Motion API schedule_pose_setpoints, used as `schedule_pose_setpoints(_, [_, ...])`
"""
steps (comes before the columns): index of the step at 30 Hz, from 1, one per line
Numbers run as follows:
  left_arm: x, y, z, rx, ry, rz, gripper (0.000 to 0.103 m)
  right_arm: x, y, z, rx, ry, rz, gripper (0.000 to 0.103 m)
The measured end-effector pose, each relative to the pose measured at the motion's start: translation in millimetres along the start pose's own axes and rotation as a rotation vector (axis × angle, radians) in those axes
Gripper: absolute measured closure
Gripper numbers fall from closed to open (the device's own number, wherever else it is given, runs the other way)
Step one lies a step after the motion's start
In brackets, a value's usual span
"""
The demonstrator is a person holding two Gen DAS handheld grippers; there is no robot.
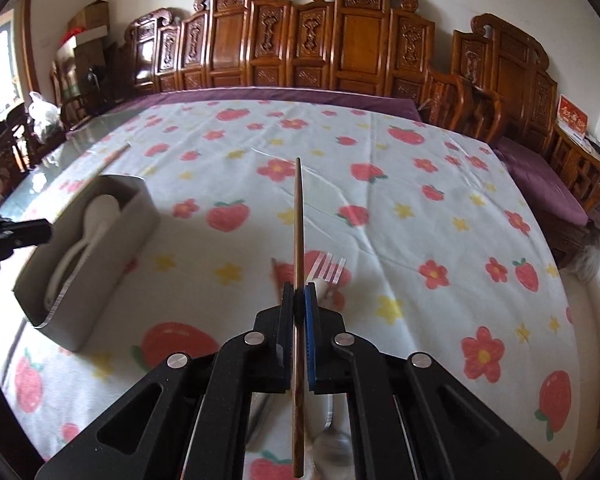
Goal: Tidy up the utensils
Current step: 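Carry the chopstick into the metal tray and open the left gripper, then lower the chopstick in the right gripper into the tray and open it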
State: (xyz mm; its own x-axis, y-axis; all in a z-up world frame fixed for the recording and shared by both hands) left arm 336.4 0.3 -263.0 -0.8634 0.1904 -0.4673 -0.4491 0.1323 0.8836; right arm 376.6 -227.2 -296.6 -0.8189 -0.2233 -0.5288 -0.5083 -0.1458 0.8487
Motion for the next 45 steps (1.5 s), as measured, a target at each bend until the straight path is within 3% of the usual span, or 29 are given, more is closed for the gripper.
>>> schedule_pose_setpoints(17, [24, -40, 27, -0.053, 0.026, 0.132, 0.098, 1, 20, 73, -0.101, 0.105, -0.022, 0.097])
schedule_pose_setpoints(19, [21, -36, 30, -0.047, 0.035, 0.122, 0.098, 1, 20, 79, -0.108, 0.11, -0.019, 0.097])
schedule_pose_setpoints(23, [14, -22, 37, -0.043, 0.049, 0.079, 0.086, -1, 21, 94, -0.119, 0.127, -0.011, 0.097])
schedule_pose_setpoints(34, [2, 16, 66, -0.051, 0.094, -0.028, 0.084, -5, 22, 160, -0.22, 0.151, 0.021, 0.097])
schedule_pose_setpoints(45, [1, 33, 94, -0.051, 0.152, -0.066, 0.084, -30, -5, 221, -0.333, 0.117, 0.074, 0.097])
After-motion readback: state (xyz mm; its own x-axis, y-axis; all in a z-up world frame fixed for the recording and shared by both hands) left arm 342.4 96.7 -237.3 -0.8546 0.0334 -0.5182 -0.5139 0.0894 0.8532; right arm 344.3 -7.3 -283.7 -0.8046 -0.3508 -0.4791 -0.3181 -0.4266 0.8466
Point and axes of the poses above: each gripper's, at about its wrist camera, not at the fingertips, and y roughly against the way its jaws point, z to its left, x to its underside, the point moved 9 cm from there along -y, roughly the way its jaws point, and after that the axes turned 11 degrees about z, right-handed, at the moved point
